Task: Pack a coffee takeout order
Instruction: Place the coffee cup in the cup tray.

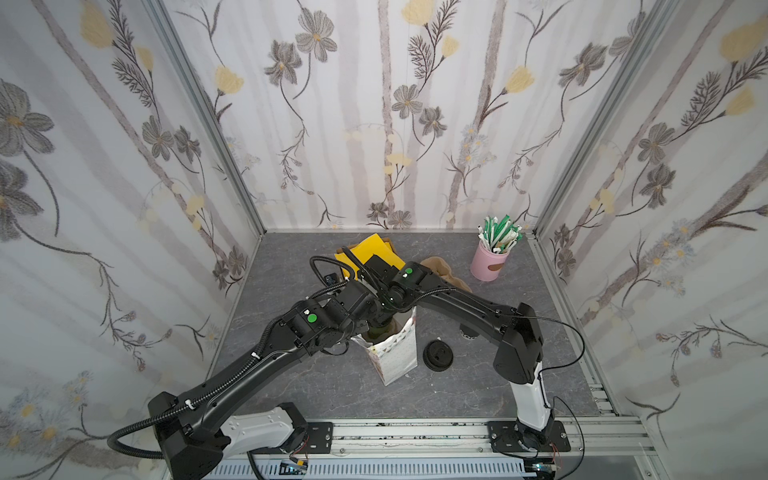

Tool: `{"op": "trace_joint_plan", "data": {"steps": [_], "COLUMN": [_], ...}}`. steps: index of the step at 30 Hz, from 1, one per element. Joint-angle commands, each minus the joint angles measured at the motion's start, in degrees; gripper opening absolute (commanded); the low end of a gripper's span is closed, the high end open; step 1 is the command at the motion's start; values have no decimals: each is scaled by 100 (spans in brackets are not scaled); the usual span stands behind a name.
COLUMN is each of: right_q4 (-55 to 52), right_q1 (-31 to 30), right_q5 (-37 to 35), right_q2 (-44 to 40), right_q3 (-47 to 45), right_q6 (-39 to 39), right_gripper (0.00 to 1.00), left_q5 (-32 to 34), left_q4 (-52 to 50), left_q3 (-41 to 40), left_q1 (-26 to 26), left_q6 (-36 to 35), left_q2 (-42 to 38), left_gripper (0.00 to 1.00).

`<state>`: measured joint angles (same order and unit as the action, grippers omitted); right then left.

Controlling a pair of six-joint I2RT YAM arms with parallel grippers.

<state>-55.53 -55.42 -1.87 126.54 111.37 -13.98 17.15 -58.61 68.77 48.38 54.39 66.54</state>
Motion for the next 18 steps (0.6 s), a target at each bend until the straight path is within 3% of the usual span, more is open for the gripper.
{"op": "trace_joint_plan", "data": {"steps": [1,18], "right_q4": [-11,-4], "right_q1": [-4,38], "right_q5": [-6,124], "right_q2": [4,-132], "right_q3": [49,423], "right_q6": [-94,-241], "right_gripper": [79,86], "left_q5": [149,191], "left_q4": [-118,-116], "left_q3": [31,-46], "left_q1": [-4,4], "left_q6": [-51,-36], "left_q2": [-34,-98], "left_gripper": [0,0]}}
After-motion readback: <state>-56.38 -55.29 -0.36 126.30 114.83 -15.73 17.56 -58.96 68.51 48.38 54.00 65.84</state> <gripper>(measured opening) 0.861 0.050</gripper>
